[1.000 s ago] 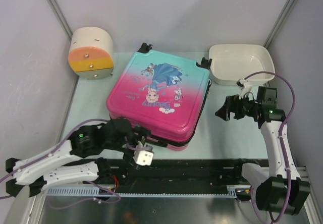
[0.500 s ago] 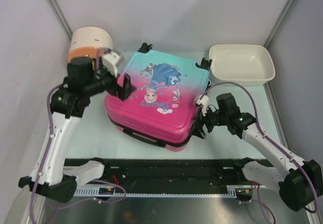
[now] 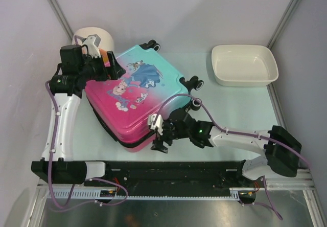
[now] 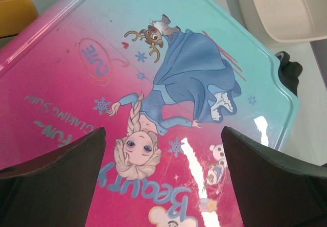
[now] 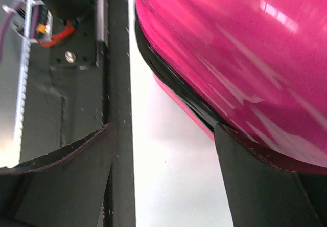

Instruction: Open, take out, and arrange the luggage

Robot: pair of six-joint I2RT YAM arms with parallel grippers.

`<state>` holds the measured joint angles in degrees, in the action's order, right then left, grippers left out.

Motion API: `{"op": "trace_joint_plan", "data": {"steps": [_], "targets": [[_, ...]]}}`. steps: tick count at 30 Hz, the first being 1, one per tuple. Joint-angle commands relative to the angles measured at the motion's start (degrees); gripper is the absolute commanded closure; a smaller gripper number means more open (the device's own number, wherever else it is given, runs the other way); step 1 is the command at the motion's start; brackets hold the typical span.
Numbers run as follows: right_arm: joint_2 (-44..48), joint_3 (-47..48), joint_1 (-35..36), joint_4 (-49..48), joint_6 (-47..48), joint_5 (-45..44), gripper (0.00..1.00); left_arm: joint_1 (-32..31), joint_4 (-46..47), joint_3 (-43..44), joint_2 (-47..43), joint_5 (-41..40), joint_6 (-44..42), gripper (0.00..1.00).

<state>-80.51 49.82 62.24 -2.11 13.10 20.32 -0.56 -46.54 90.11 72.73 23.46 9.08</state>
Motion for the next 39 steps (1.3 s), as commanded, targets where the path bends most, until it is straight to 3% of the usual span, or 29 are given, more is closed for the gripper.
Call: {"op": "trace_joint_plan", "data": {"steps": [1, 3, 9, 13, 17, 24, 31, 39], "targets": [[3.1, 6.6, 0.7, -6.9, -2.2, -1.7, 0.17, 0.4, 1.8, 3.1, 1.3, 0.6, 1.2, 0.0], [5.9, 6.2, -1.8, -1.1, -4.7, -0.6, 0.15, 0.4, 1.9, 3.5, 0.8, 4.8, -2.8, 0.0], [17.5, 1.5, -20.6, 8.0, -7.2, 7.1, 0.07, -1.2, 3.1, 0.6, -2.7, 5.0, -8.9, 0.0], [23.4, -5.6, -31.5, 6.4, -5.2, 6.5, 0.05, -1.3, 3.9, -0.6, -4.1, 5.4, -9.0, 0.0], [23.2, -10.9, -39.9, 3.0, -4.4, 9.2, 0.11, -1.3, 5.1, -1.3, -5.1, 5.5, -8.9, 0.0], [21.4, -20.5, -41.2, -12.1, -2.5, 13.3, 0.25, -1.3, 7.2, -4.0, -7.5, 7.0, -8.8, 0.0], [13.5, -22.0, -41.1, -20.3, -0.4, 12.9, 0.44, -1.3, 7.8, -5.6, -8.7, 7.1, -8.3, 0.0], [7.3, -21.4, -38.0, -29.2, -0.7, 12.4, 0.49, -1.3, 8.2, -7.3, -8.5, 6.2, -8.6, 0.0]]}}
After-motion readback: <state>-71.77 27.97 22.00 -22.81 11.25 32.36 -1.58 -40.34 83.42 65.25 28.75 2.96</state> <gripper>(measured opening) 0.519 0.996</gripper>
